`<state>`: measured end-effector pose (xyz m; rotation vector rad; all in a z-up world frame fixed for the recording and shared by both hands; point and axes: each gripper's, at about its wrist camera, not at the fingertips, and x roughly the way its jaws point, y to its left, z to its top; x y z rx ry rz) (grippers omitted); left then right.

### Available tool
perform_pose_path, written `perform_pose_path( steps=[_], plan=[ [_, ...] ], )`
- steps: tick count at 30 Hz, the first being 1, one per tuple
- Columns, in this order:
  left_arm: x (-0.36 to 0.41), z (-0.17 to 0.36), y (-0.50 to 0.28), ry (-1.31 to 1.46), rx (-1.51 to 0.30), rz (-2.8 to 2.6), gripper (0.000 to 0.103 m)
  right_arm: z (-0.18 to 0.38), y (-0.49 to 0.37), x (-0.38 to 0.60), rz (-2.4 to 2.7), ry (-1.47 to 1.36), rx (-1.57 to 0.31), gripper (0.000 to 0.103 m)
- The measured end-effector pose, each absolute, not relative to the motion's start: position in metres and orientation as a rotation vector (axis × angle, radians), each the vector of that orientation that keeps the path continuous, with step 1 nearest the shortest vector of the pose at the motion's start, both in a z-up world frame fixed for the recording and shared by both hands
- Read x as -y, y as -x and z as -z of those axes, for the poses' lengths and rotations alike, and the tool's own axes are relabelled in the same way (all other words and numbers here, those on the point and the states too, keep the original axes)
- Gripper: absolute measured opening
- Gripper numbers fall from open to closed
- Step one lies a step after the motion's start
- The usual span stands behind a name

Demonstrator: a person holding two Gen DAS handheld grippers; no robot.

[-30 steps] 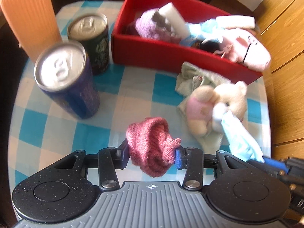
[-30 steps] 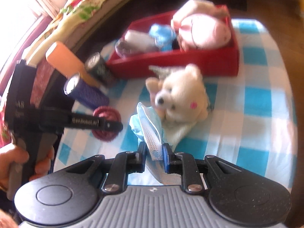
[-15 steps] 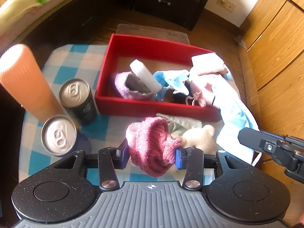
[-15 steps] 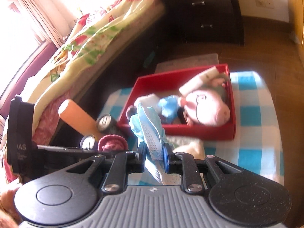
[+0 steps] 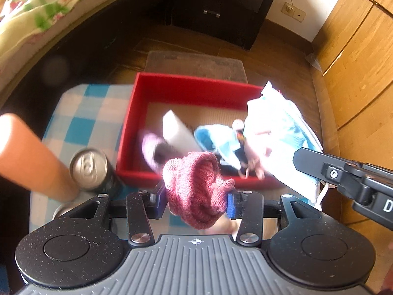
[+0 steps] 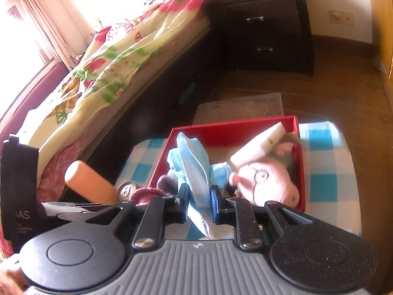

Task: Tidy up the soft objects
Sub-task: 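Carry the knitted cloth in the left gripper to the box while the right gripper carries the mask, then open the left gripper to drop the cloth while the right gripper drops the mask in the box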

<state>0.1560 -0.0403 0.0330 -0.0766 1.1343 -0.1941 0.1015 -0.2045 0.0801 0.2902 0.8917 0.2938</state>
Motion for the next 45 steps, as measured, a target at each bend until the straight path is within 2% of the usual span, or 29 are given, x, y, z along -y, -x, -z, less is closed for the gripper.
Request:
perform_pose_path(
  steps=[20,26,34,45],
  plan=[
    [0.038,-0.011,-0.237,0.101,-1.117,0.129,0.049,-0.055,-0.187,0.196,-0.252,-0.271,-0.91,0.0],
    [0.035,-0.001,-0.252,0.132,-1.115,0.118,0.054,-0.039,-0.203,0.195,-0.244,-0.301,-0.933,0.002],
    [0.033,-0.003,-0.25,0.135,-1.102,0.116,0.057,-0.038,-0.206,0.202,-0.227,-0.344,-0.912,0.009],
    [0.03,-0.014,-0.219,0.087,-1.086,0.127,0.06,-0.053,-0.191,0.195,-0.23,-0.341,-0.903,0.012]
  ],
)
